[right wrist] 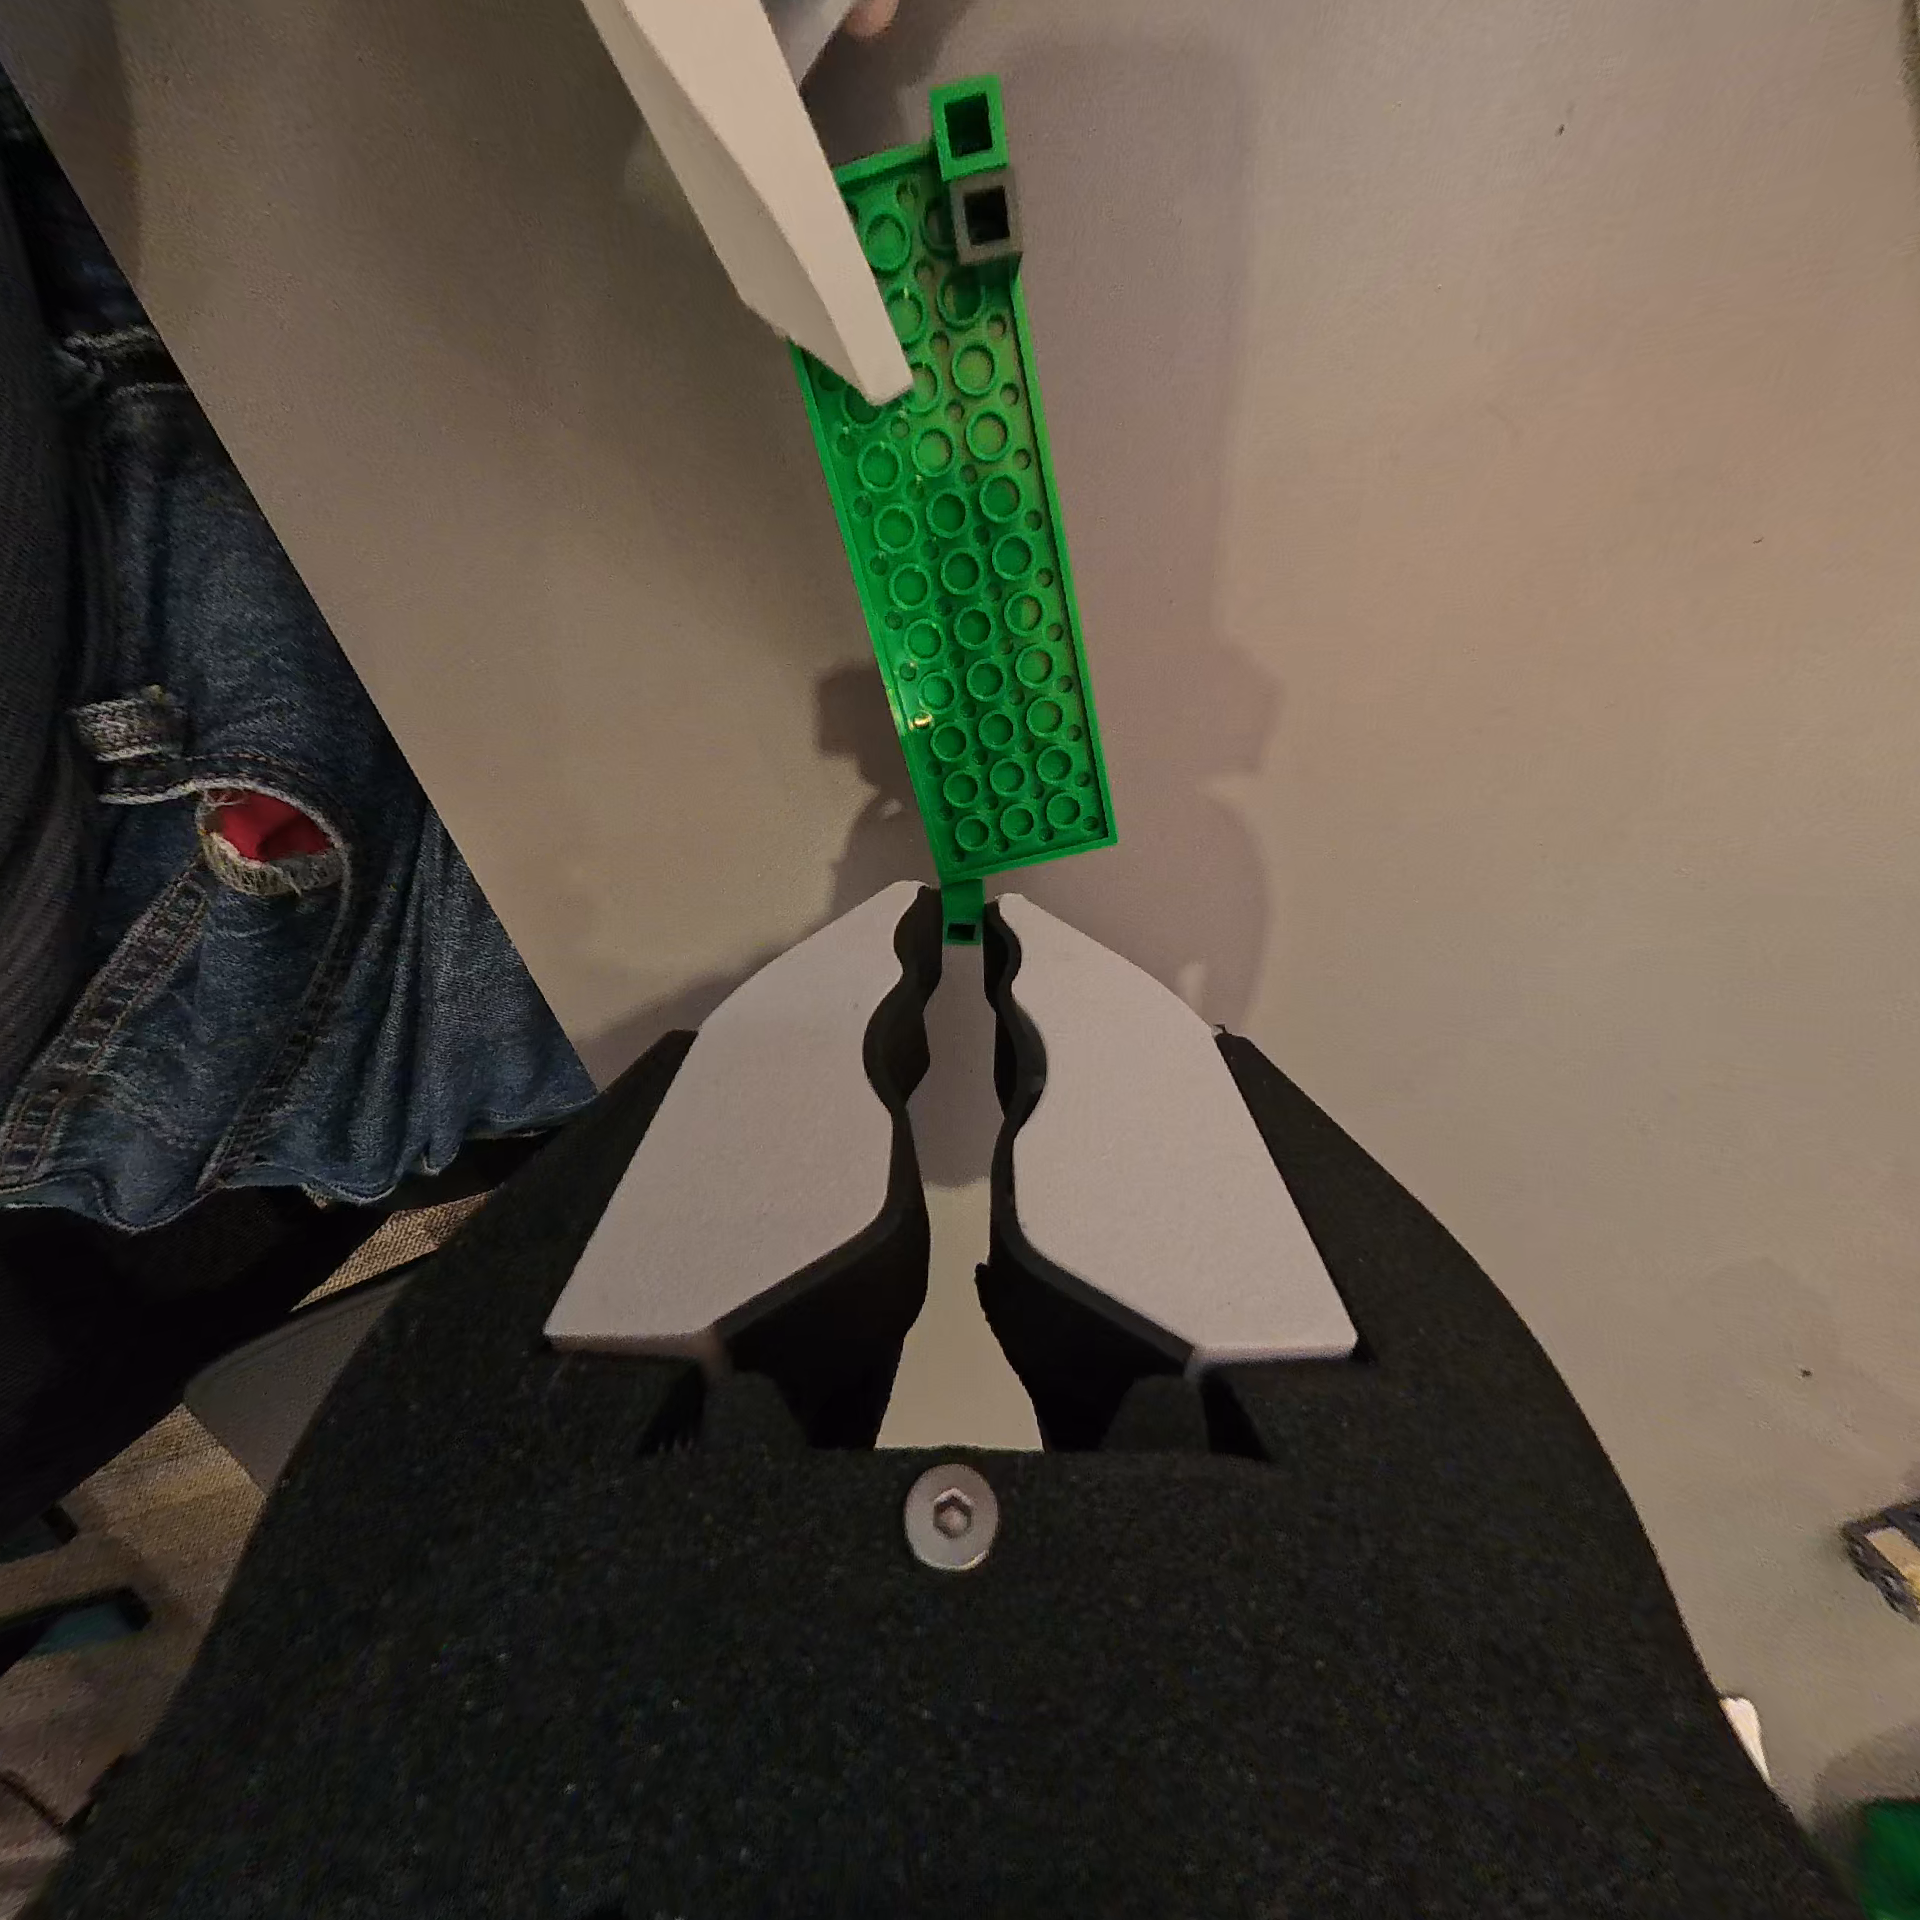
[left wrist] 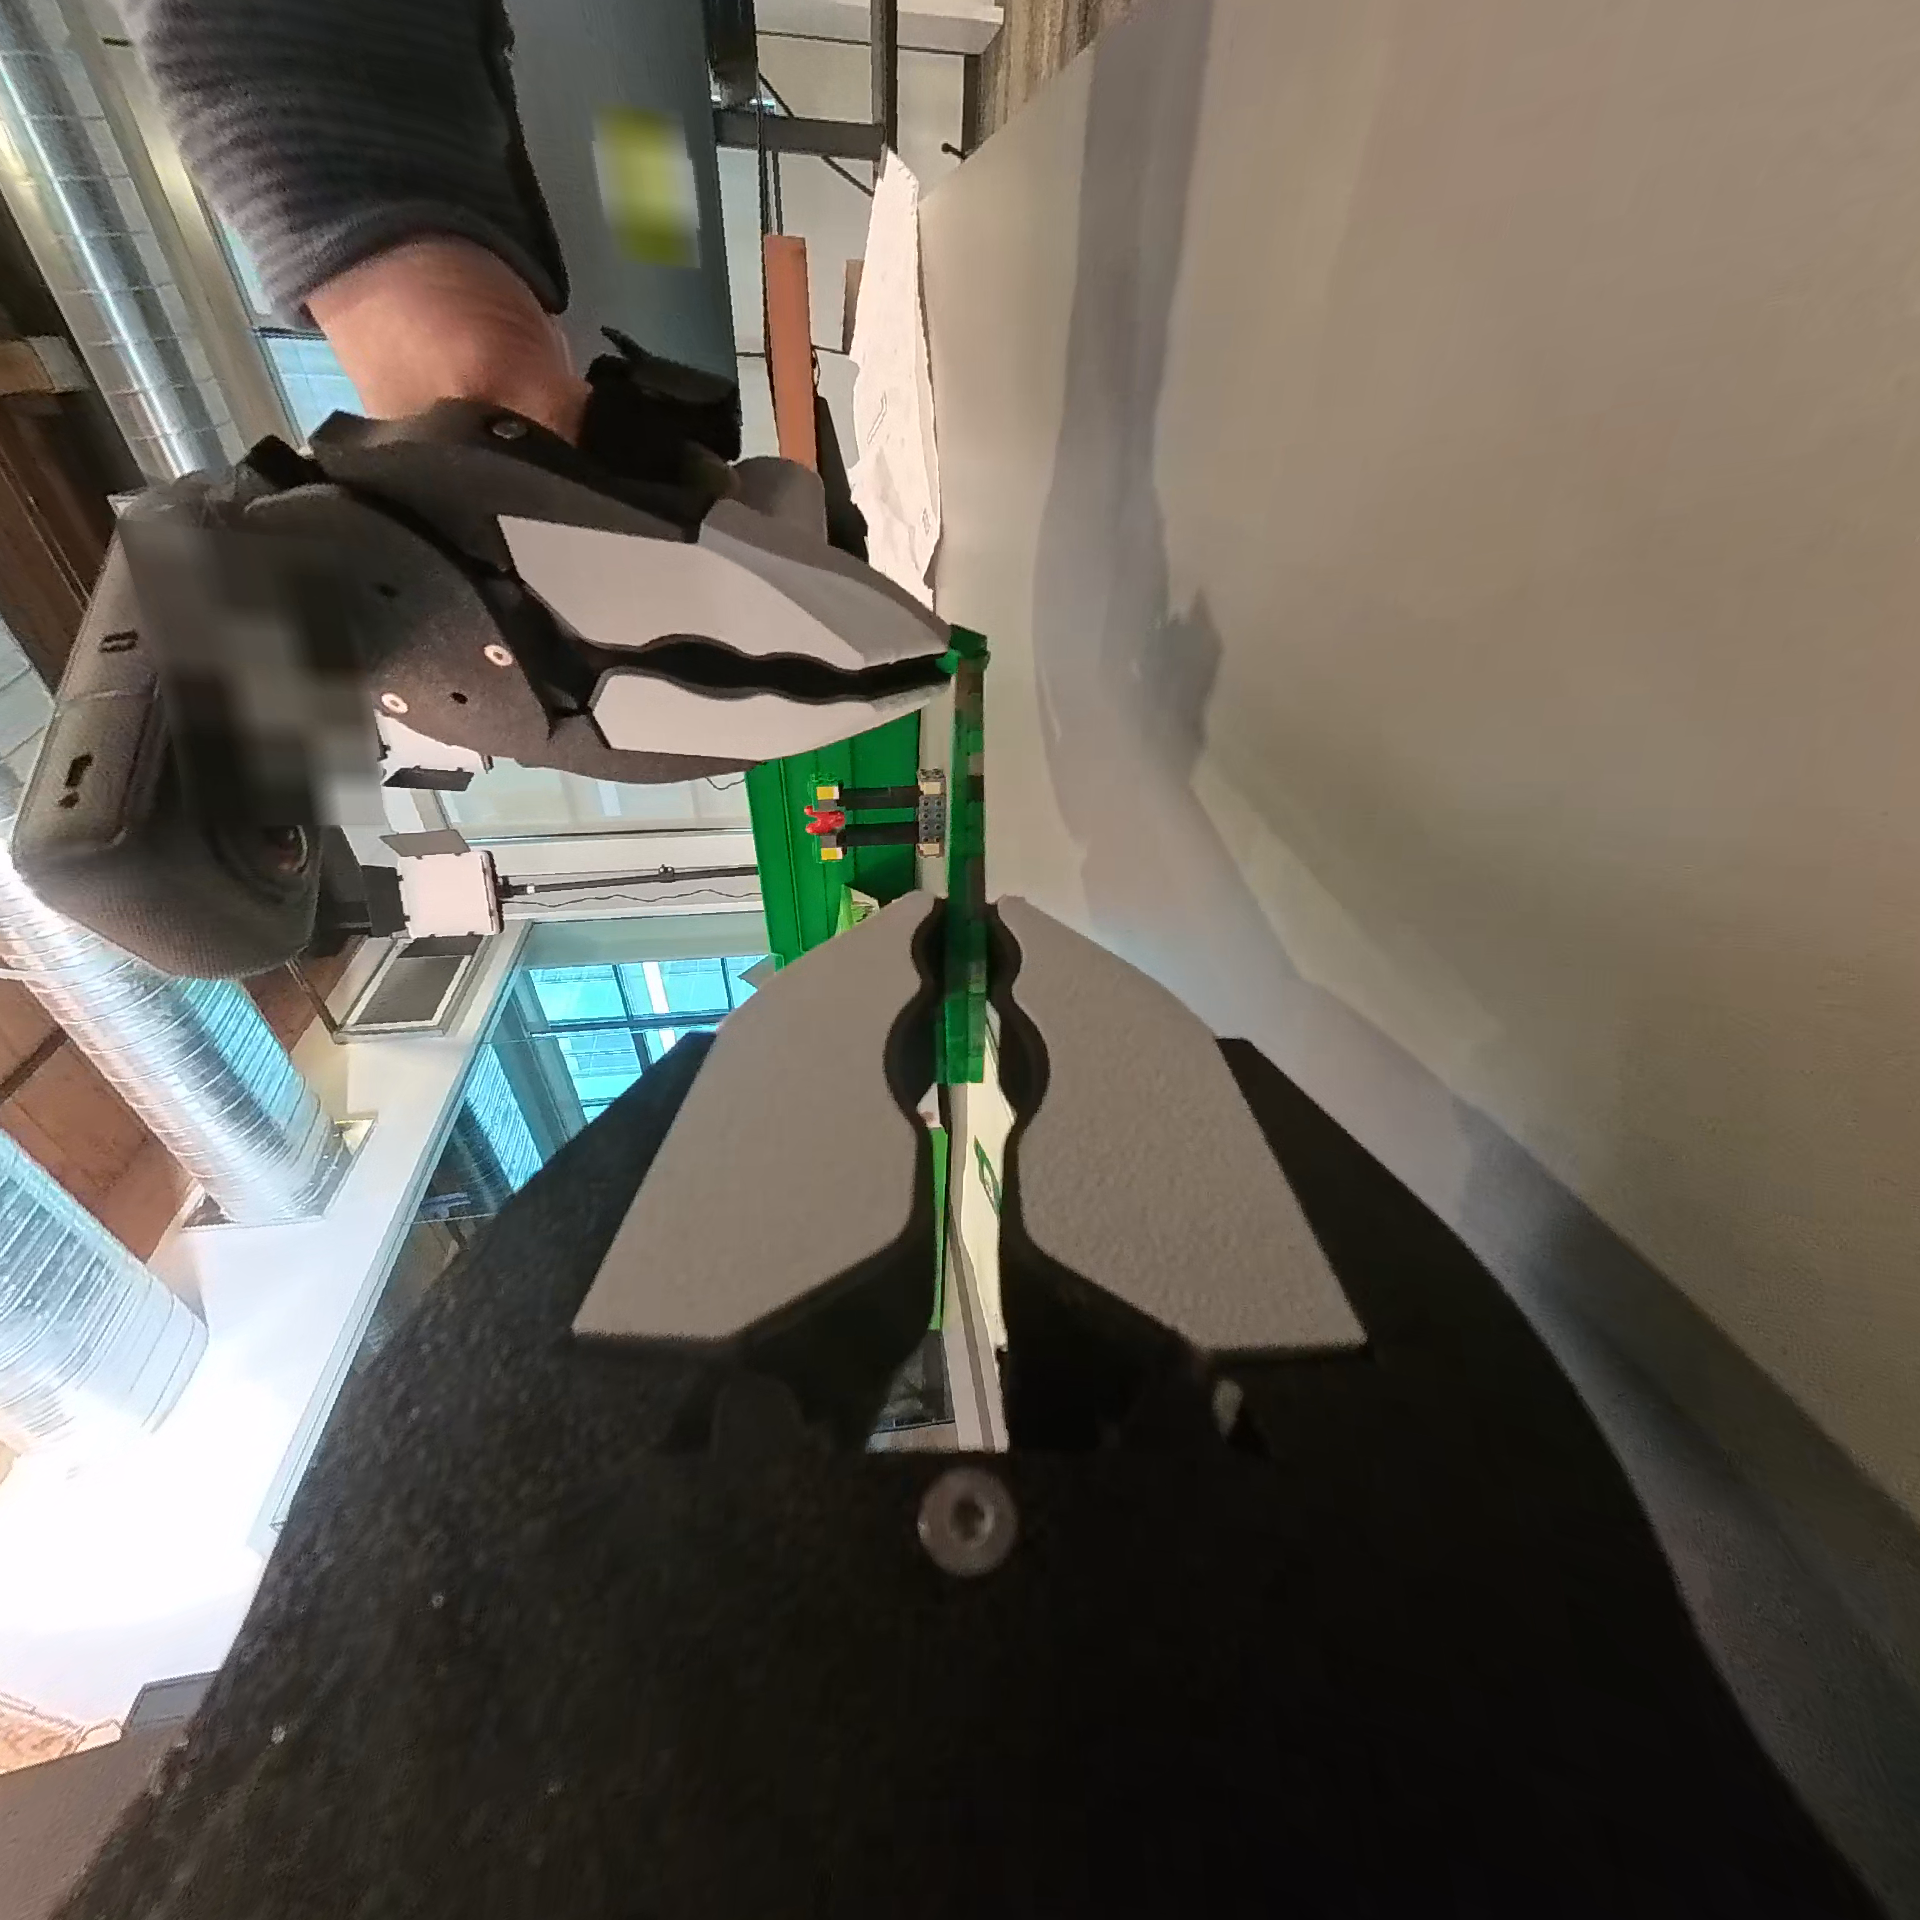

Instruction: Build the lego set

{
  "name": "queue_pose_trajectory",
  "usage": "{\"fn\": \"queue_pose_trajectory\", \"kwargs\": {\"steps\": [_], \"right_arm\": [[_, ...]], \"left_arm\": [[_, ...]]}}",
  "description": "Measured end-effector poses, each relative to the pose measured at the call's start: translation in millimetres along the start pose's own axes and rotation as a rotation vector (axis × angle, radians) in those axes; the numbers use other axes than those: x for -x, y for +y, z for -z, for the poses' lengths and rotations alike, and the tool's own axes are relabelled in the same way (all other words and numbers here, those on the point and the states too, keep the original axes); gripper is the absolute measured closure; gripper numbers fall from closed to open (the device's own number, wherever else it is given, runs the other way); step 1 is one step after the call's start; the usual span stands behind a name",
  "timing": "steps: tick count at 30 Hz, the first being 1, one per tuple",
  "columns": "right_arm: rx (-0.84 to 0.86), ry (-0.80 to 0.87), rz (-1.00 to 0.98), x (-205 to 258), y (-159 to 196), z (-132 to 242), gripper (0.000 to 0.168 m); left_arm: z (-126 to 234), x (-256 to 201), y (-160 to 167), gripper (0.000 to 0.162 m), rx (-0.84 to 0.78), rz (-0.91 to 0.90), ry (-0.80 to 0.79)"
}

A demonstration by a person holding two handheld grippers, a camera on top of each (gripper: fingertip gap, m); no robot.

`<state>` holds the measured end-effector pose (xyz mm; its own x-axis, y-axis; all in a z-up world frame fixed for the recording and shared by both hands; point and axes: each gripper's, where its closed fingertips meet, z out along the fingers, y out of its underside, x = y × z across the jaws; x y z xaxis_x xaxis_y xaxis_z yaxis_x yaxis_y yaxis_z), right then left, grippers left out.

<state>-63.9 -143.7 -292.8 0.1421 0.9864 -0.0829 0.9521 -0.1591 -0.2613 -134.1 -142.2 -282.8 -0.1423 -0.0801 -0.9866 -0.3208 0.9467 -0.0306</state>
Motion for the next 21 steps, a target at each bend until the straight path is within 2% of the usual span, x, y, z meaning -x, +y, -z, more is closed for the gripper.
{"fn": "queue_pose_trajectory", "kwargs": {"steps": [7,21], "right_arm": [[0.006,-0.003,-0.001,1.6,-1.1,-1.9,0.161],[0.352,0.056,0.068,2.0,34.7,-23.8,0.161]], "left_arm": [[-1.3,-7.2,-2.2,0.156,-0.002,-0.035,0.035],[-2.6,-14.0,-1.7,0.156,0.005,-0.054,0.075]]}}
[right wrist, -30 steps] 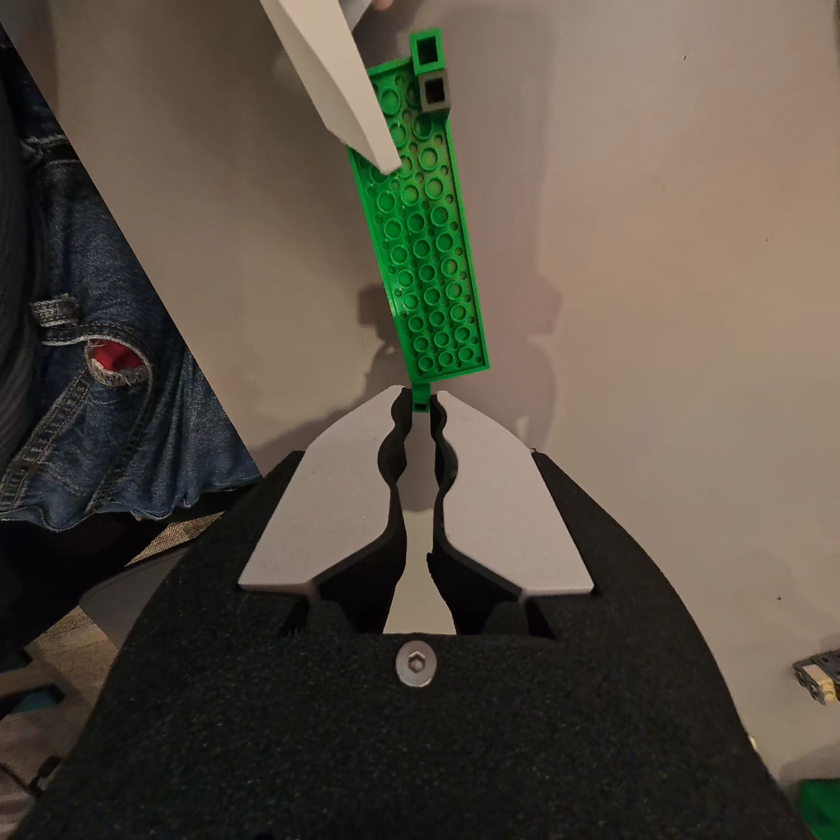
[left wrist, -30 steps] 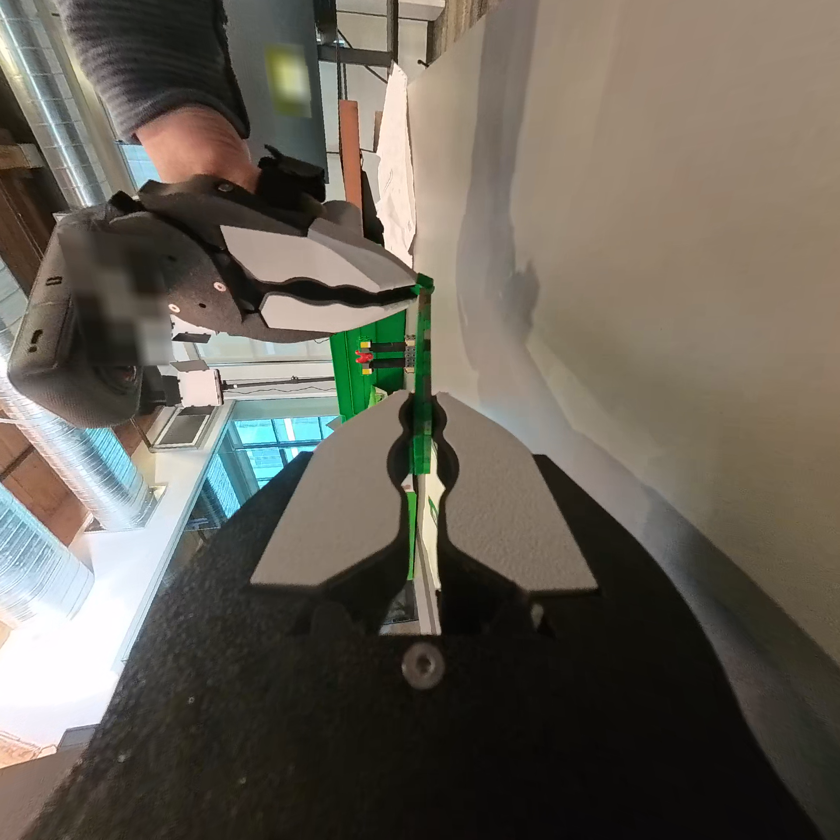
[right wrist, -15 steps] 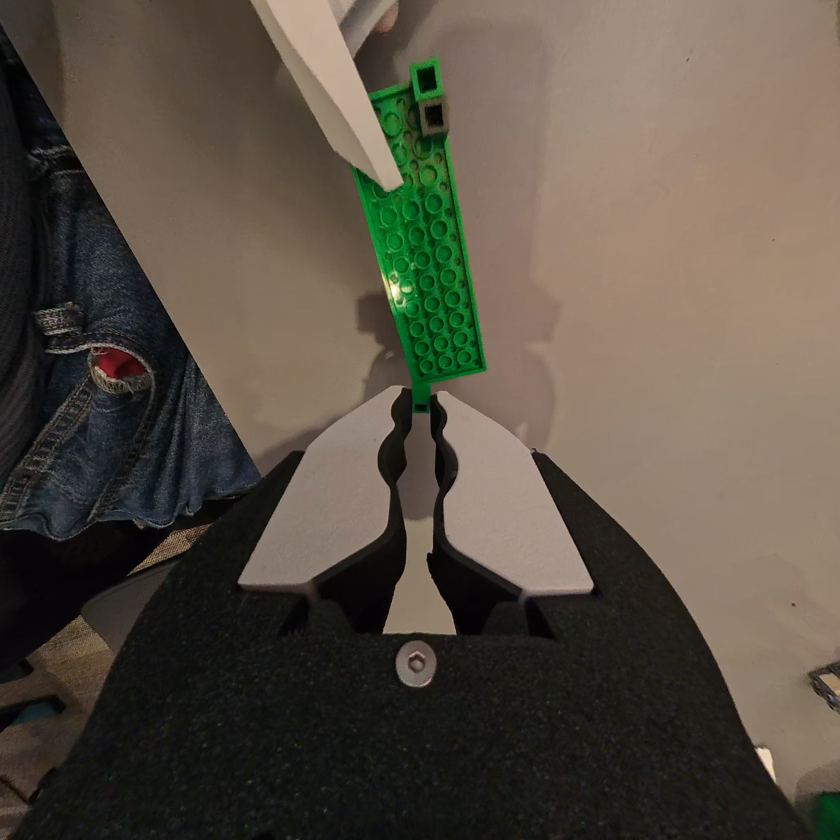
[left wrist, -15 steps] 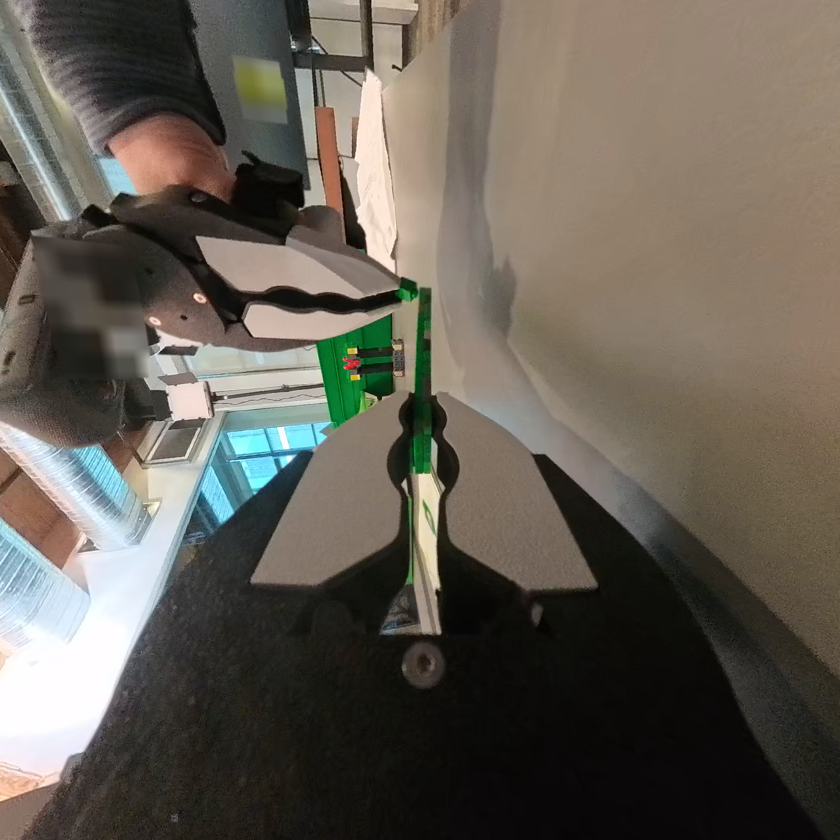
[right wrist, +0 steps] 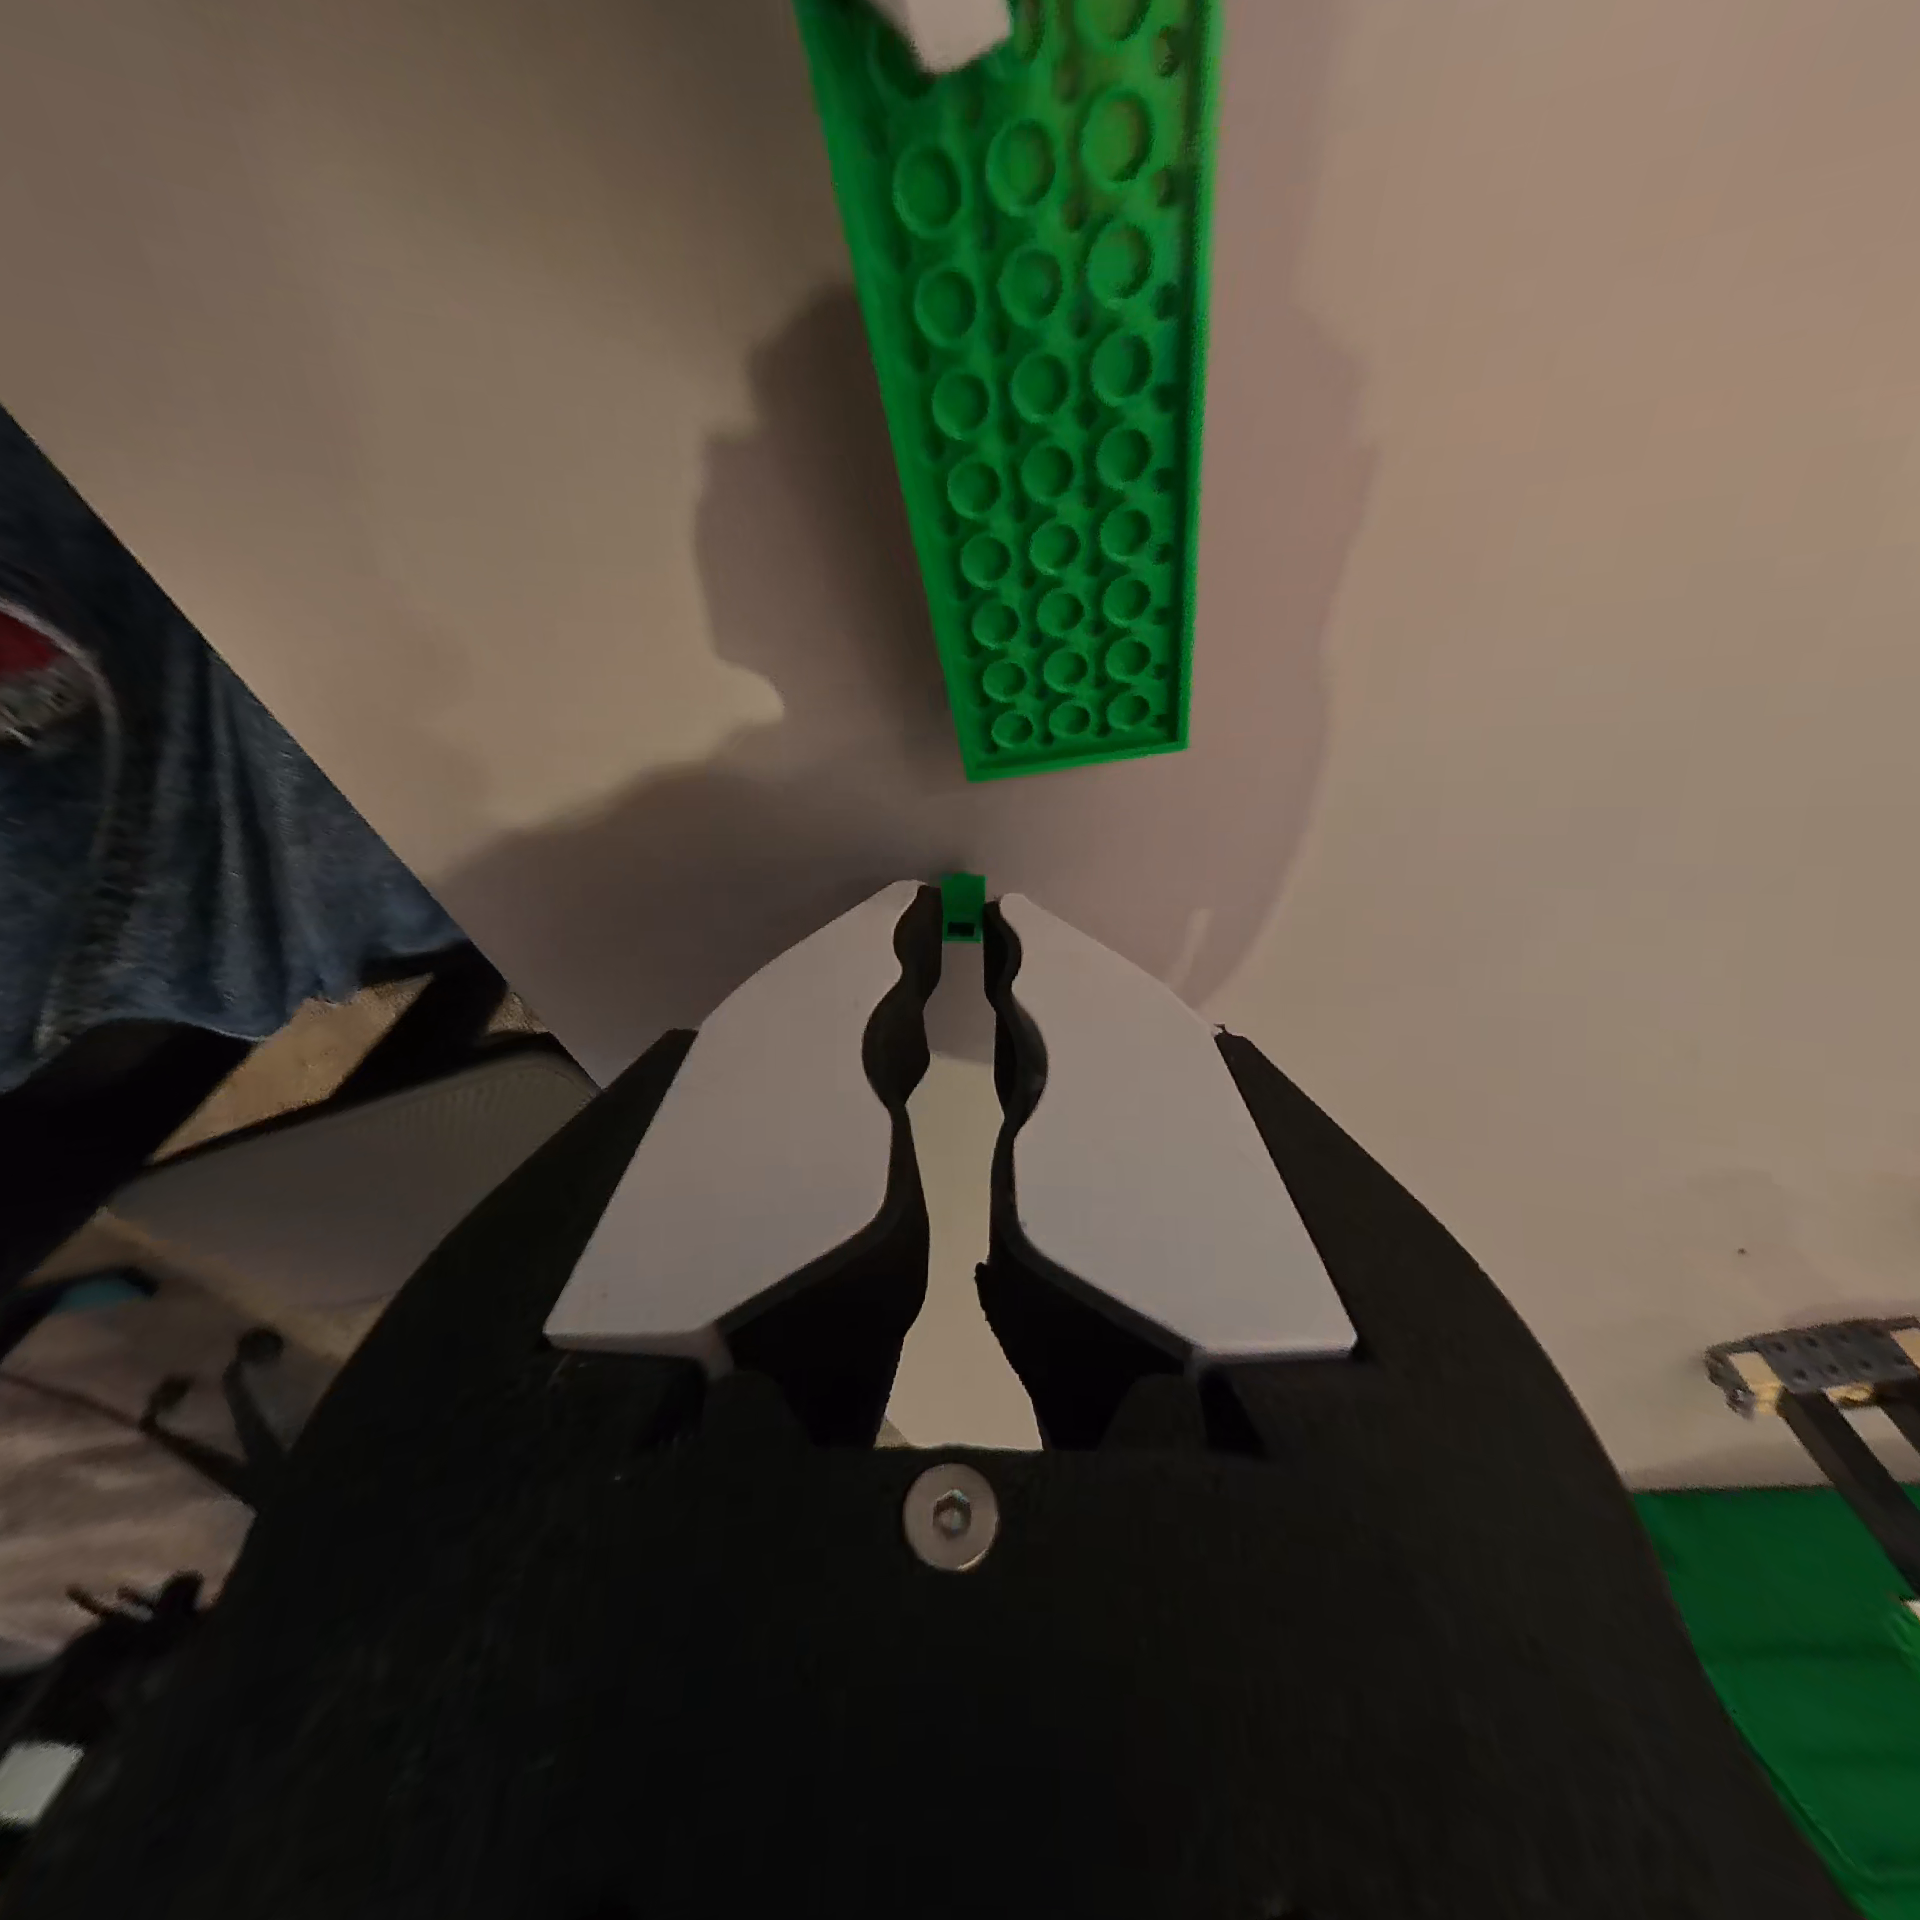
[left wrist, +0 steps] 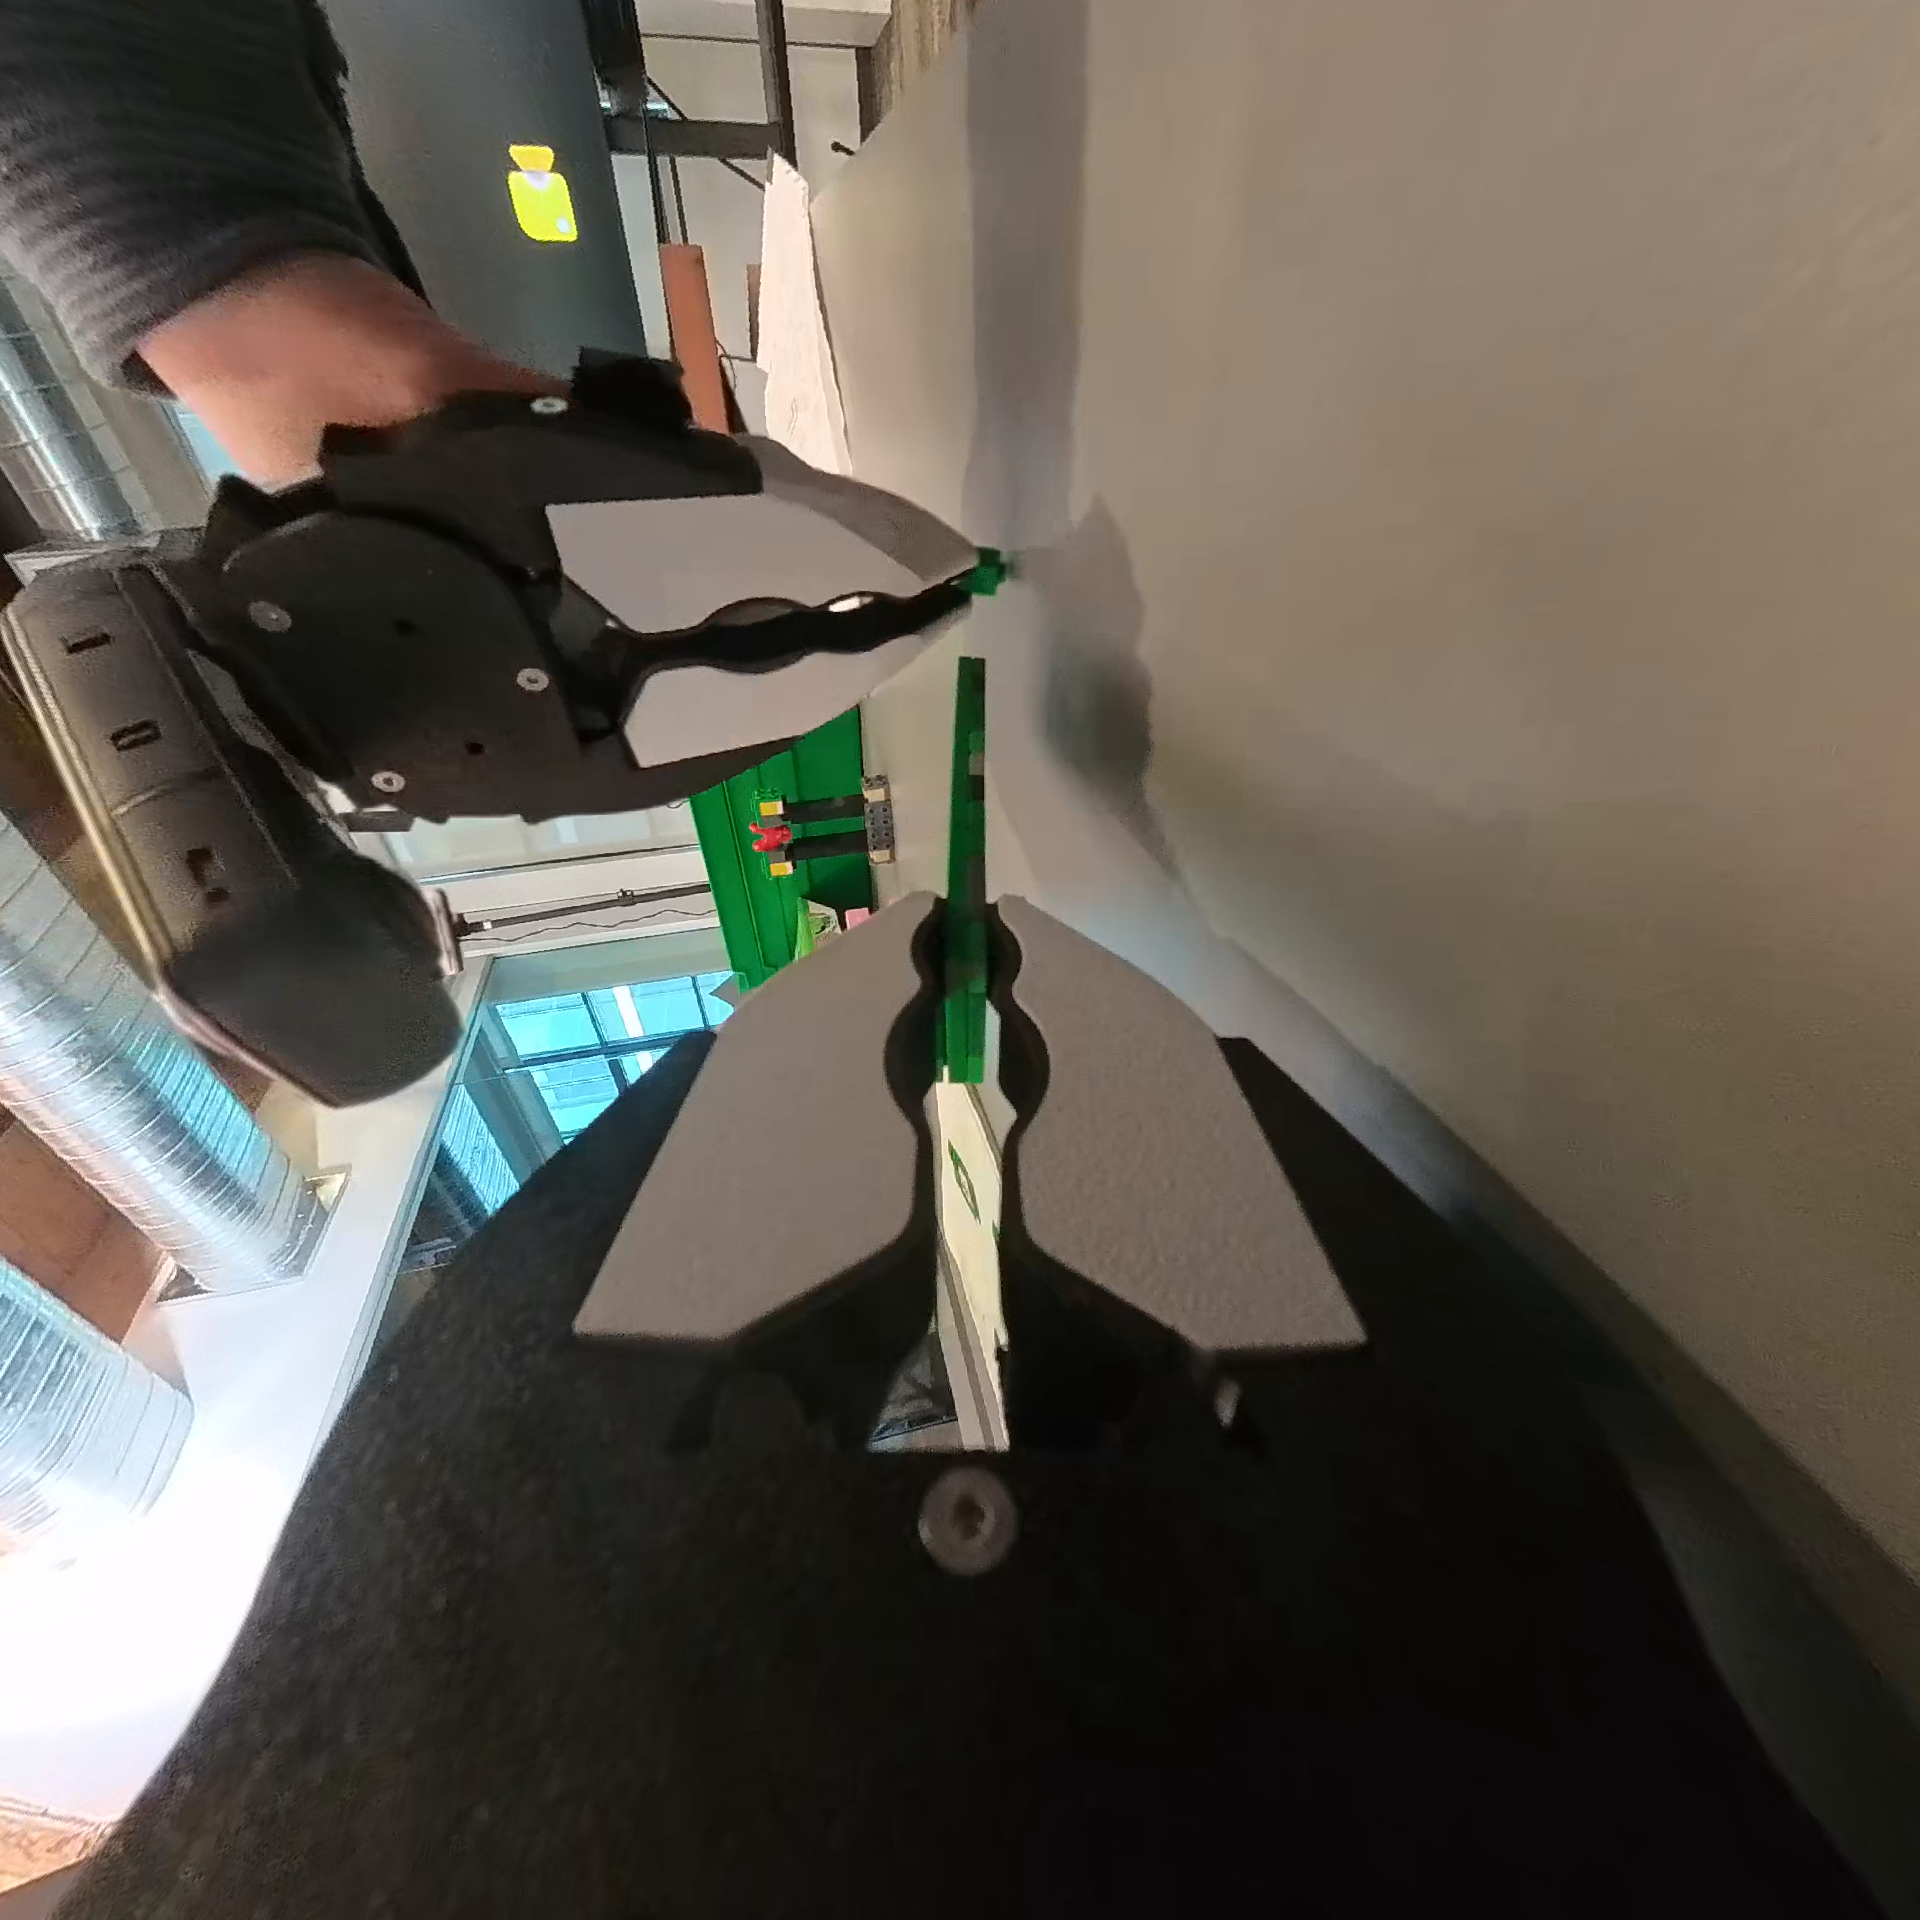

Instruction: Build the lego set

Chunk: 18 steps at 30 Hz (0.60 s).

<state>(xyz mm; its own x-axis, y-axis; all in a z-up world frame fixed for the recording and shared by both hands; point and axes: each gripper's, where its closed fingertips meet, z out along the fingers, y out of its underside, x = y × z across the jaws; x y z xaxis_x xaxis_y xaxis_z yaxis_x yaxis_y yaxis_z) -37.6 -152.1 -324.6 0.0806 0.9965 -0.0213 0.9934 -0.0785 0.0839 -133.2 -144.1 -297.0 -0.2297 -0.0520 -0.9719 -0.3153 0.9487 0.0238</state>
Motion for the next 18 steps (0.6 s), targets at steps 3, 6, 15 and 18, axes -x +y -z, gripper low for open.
{"fn": "queue_pose_trajectory", "kwargs": {"steps": [3,6,15,18], "right_arm": [[0.009,0.004,0.007,0.2,-2.7,-0.5,0.161],[0.020,0.009,0.013,-0.2,-3.8,-0.8,0.161],[0.025,0.035,0.034,-1.8,-6.5,-0.7,0.161],[0.018,0.027,0.032,-0.9,-7.3,-0.6,0.161]], "left_arm": [[-0.1,-0.9,-0.2,0.156,0.000,-0.003,0.005],[-0.2,-1.8,-0.5,0.156,0.000,-0.007,0.010],[-0.5,-3.9,-0.5,0.156,-0.001,-0.008,0.023],[-0.7,-4.6,-0.5,0.156,-0.001,-0.007,0.028]]}}
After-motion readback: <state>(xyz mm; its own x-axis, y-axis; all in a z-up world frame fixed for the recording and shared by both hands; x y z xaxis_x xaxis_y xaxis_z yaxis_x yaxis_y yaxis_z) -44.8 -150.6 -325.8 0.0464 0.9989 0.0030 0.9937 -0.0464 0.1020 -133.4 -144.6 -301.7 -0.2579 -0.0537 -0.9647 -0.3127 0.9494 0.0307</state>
